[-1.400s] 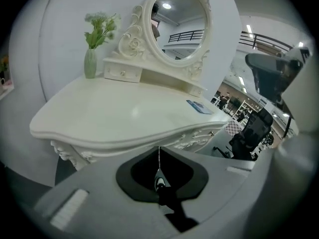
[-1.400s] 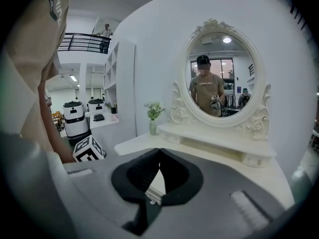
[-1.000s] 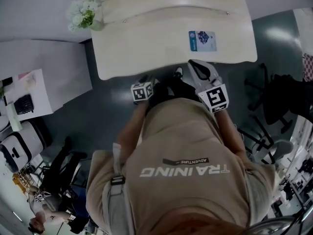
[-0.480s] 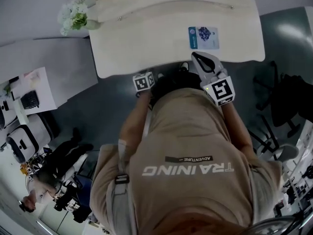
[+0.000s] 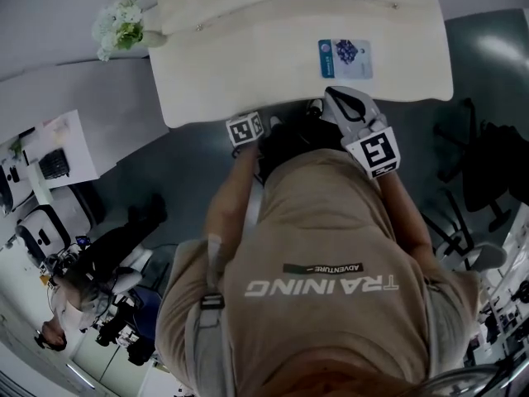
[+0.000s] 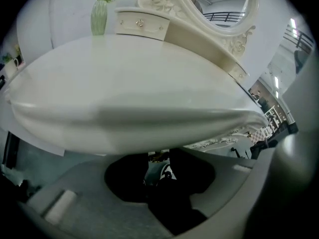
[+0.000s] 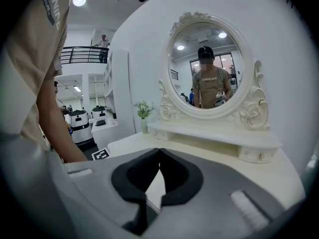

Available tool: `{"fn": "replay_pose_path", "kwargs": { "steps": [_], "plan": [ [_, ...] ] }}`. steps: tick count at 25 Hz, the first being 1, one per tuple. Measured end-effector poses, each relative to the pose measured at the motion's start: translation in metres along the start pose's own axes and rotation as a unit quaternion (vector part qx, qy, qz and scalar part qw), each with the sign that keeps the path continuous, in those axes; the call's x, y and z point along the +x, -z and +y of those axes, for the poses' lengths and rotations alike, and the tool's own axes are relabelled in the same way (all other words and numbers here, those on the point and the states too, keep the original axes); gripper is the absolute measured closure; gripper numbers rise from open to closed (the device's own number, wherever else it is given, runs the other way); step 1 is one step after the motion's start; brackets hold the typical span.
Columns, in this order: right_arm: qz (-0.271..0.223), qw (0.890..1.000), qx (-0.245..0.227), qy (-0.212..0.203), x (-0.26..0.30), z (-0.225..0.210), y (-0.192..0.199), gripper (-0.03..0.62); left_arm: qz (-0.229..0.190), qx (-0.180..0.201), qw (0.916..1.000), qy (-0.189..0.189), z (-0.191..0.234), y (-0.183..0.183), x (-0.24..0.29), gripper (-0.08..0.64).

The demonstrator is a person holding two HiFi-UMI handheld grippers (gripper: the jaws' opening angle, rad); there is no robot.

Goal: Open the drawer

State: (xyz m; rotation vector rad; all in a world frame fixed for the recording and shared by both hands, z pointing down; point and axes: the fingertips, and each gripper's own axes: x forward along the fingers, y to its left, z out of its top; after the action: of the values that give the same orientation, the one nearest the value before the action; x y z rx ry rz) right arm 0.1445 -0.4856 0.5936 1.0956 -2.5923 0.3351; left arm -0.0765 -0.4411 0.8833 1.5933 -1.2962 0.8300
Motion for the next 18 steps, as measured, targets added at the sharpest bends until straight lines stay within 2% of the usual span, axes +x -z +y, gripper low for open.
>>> {"fn": "replay_pose_path", "kwargs": {
  "steps": [4,8,14,18],
  "plan": [
    [-0.003,1.0,0.006,0.005,-0.004,-0.01,0.009,0.589,-0.012,0.021,0.9997,-0.006,-0.003,-0.005,0.003,0.426],
    [-0.004,1.0,0.007,0.005,-0.012,-0.01,0.008,0.589,0.01,0.043,0.999,-0.003,-0.004,0.003,-0.001,0.428],
    [-0.018,1.0,0.009,0.01,-0.015,-0.021,0.005,0.589,0.013,0.036,0.9992,-0.012,-0.007,0.001,0.0,0.43],
    [-0.016,1.0,0.012,0.013,-0.02,-0.018,0.008,0.589,0.026,0.034,0.999,-0.009,-0.007,0.014,-0.006,0.43]
  ]
}}
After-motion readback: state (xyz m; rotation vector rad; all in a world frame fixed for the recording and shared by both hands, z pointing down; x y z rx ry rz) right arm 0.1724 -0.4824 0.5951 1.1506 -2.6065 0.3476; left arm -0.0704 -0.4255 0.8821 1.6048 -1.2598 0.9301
